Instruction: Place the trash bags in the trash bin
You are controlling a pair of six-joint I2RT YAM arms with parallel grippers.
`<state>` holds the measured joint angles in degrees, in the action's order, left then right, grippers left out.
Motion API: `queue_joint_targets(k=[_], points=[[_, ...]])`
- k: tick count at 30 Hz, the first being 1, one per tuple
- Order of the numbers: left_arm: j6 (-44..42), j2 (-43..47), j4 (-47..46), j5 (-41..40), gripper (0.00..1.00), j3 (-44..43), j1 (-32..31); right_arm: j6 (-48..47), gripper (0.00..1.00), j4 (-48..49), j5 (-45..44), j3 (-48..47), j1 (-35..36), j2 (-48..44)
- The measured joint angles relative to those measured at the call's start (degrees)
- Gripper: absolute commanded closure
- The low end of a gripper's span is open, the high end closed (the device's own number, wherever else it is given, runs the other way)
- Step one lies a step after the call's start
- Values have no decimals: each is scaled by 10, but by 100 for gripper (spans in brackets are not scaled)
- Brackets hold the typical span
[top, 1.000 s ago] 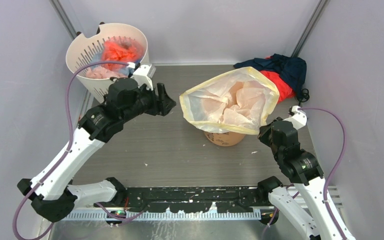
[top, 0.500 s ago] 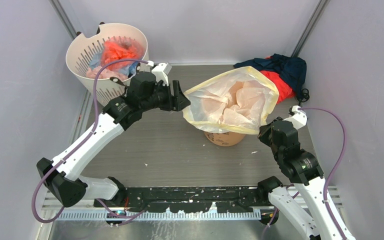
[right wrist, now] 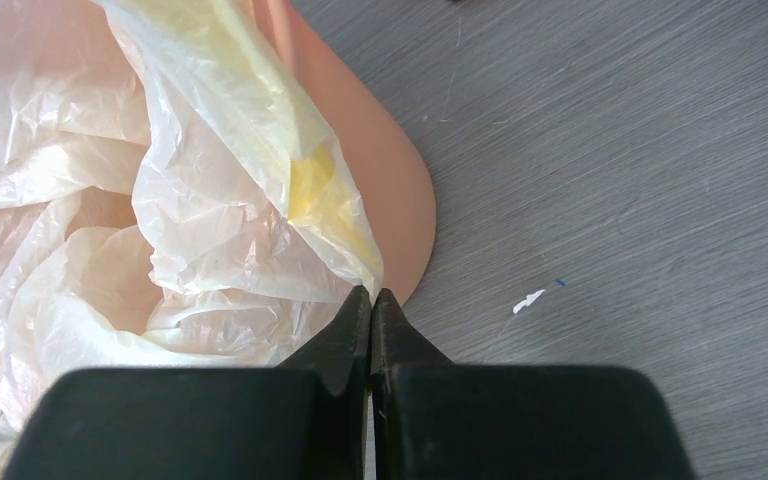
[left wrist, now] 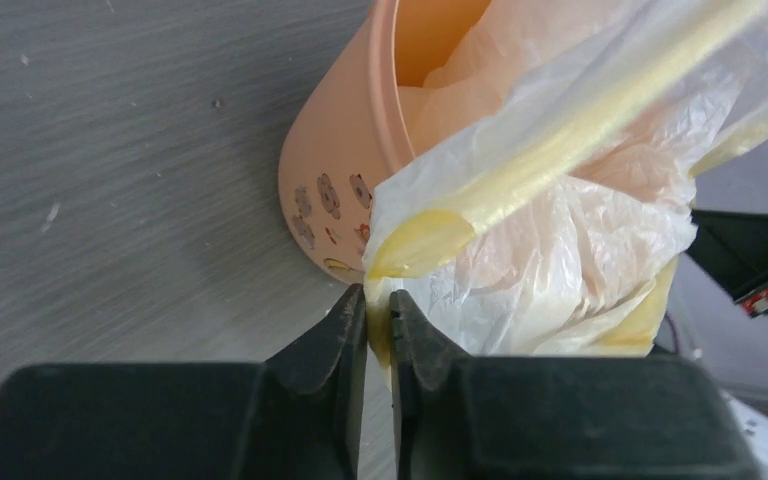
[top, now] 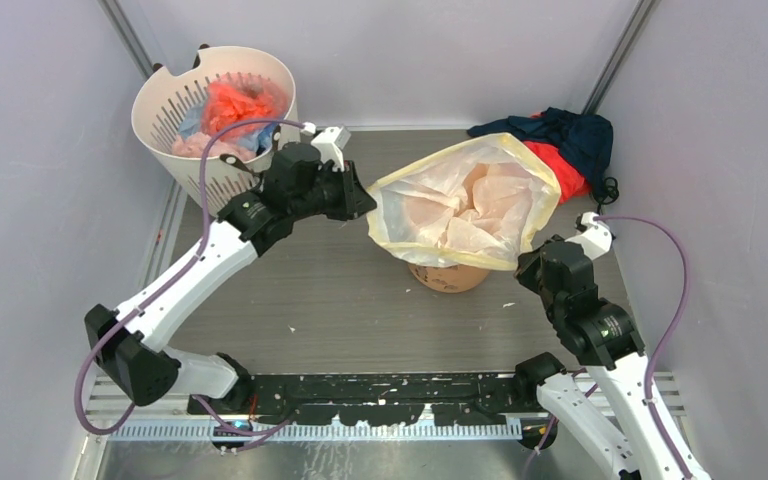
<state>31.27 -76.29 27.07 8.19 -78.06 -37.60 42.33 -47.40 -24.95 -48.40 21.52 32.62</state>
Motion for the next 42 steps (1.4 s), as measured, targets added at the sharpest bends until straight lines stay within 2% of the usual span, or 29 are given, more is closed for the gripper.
queue_joint_targets(k=[21,26,30,42], points=[[1,-96,-94,14,98,-14,56,5,99,-23,-22,32,0,-53],[3,-88,-110,29,97,-3,58,11,99,-23,-22,50,0,-66],[11,-61,-123,37,97,40,59,13,99,-22,-19,51,0,-67],[10,-33,-126,46,97,75,59,16,99,67,98,95,0,-82]])
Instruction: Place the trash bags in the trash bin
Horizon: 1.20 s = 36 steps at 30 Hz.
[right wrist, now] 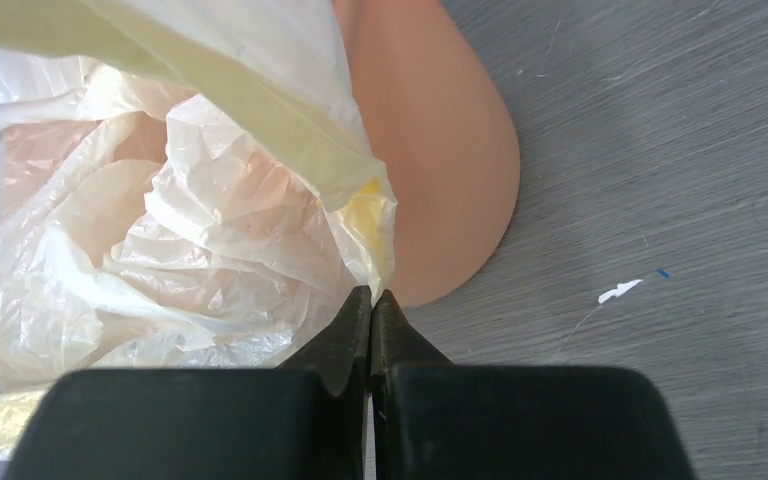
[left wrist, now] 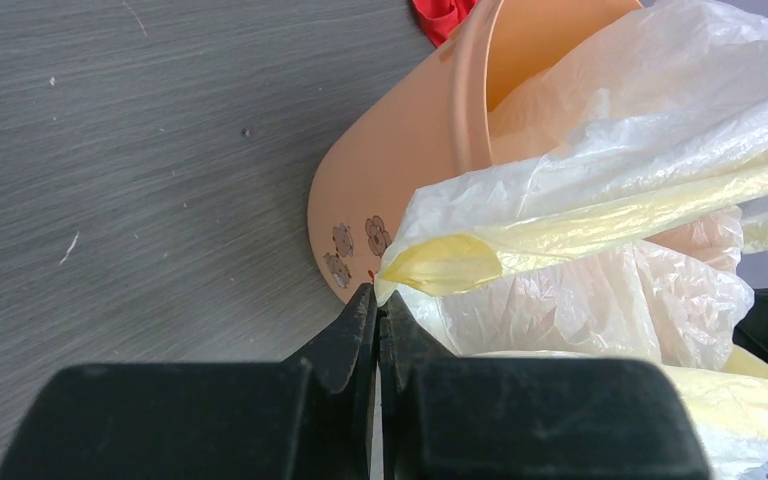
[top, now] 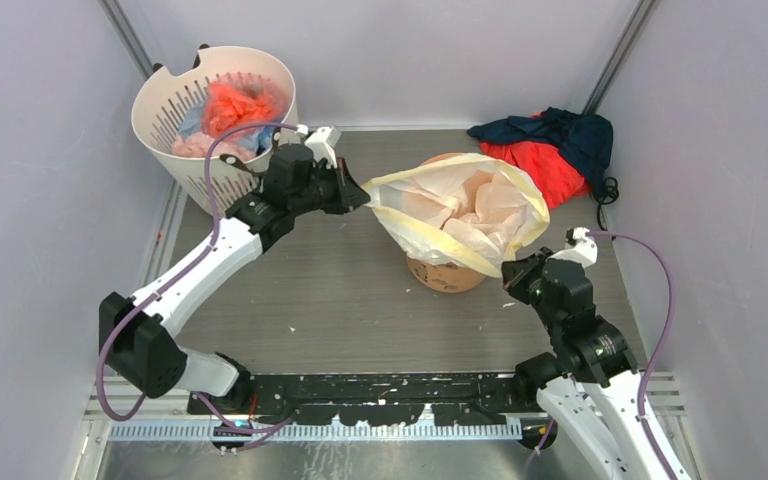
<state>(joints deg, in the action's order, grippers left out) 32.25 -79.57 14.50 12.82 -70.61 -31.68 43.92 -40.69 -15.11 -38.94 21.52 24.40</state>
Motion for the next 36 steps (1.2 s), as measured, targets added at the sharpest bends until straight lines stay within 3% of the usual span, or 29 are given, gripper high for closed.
queue_joint_targets(k=[18,26,36], points=[[-13,-106,-14,-7,95,-63,21,28,99,-48,-104,-12,0,61],[-9,-143,-43,16,89,-70,22,28,99,-37,-129,-17,0,101],[-12,-175,-39,53,76,-109,24,-3,55,-52,-130,-50,0,118]])
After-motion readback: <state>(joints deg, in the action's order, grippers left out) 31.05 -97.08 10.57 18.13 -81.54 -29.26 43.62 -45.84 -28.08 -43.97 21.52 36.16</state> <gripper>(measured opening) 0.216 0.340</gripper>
